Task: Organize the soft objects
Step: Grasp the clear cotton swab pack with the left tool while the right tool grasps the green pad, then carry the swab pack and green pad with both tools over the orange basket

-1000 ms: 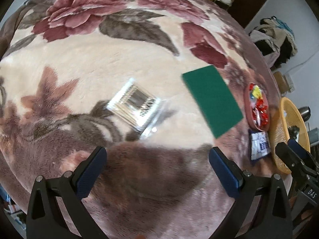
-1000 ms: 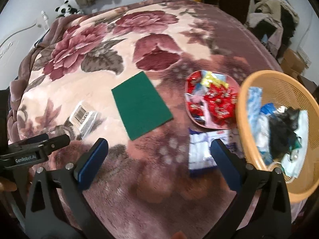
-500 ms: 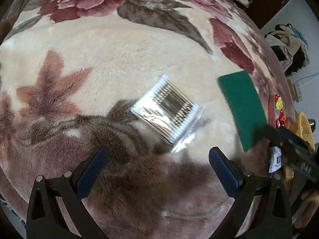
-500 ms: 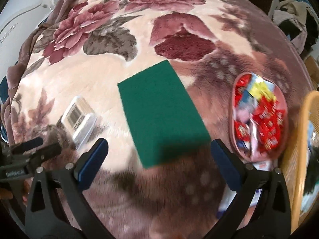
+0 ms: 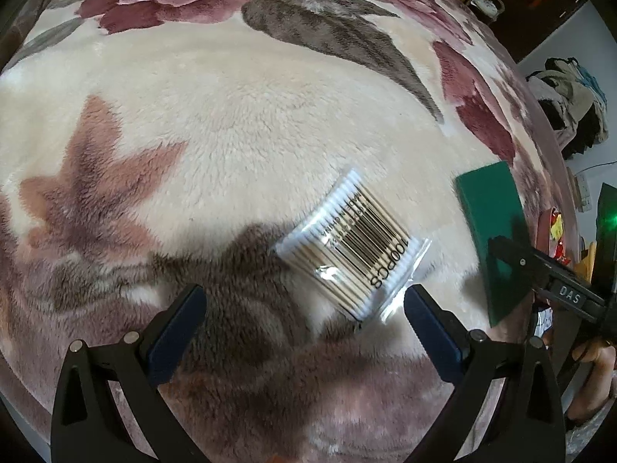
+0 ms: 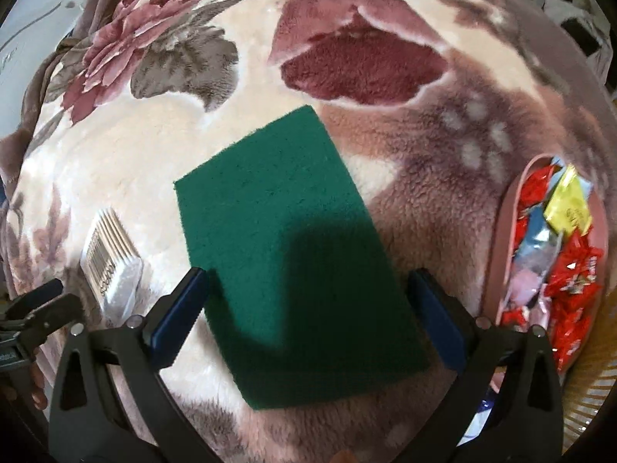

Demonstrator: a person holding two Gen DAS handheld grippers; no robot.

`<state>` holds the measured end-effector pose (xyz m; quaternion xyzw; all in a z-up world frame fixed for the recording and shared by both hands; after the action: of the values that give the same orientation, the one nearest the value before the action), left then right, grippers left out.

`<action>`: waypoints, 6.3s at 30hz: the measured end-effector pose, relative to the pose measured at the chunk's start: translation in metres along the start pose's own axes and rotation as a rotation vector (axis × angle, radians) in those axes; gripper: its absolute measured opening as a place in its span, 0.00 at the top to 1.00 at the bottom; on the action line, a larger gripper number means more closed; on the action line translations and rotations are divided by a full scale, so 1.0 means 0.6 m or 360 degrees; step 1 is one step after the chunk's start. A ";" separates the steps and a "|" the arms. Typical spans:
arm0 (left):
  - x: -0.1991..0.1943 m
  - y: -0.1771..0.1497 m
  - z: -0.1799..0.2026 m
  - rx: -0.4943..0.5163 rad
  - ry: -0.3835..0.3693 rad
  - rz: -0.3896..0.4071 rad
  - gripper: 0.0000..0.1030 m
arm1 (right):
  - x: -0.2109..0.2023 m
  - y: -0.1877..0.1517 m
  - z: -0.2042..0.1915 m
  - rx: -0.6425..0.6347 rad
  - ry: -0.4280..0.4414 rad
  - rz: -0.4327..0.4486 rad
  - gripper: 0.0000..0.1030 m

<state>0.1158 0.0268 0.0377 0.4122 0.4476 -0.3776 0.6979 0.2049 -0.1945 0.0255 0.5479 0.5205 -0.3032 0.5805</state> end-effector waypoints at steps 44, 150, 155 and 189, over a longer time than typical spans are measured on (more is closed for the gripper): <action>0.062 0.007 0.069 0.0510 0.0138 -0.0044 0.22 | -0.030 -0.086 -0.060 0.0179 0.0373 0.0007 0.90; -0.148 -0.267 0.397 0.0717 -0.0137 0.0079 0.22 | -0.372 -0.358 0.159 0.0634 0.0336 0.0645 0.92; -0.127 -0.234 0.425 0.0694 -0.0070 0.0040 0.22 | -0.375 -0.329 0.173 0.0619 0.0306 0.0600 0.92; -0.131 -0.172 0.557 0.0797 -0.0179 0.0087 0.22 | -0.392 -0.278 0.278 0.0721 0.0162 0.0627 0.92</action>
<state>0.1032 -0.3049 0.1737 0.5625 0.2891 -0.4800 0.6079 0.0321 -0.4409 0.1687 0.7682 0.3519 -0.2653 0.4644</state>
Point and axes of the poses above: each gripper's, at about its wrist camera, not at the fingertips, and x roughly the way its jaws point, z to its right, y to its top, the point moved 1 cm from there along x, roughly the way its jaws point, and after that the axes turned 3 degrees about -x, right-handed, at the moved point
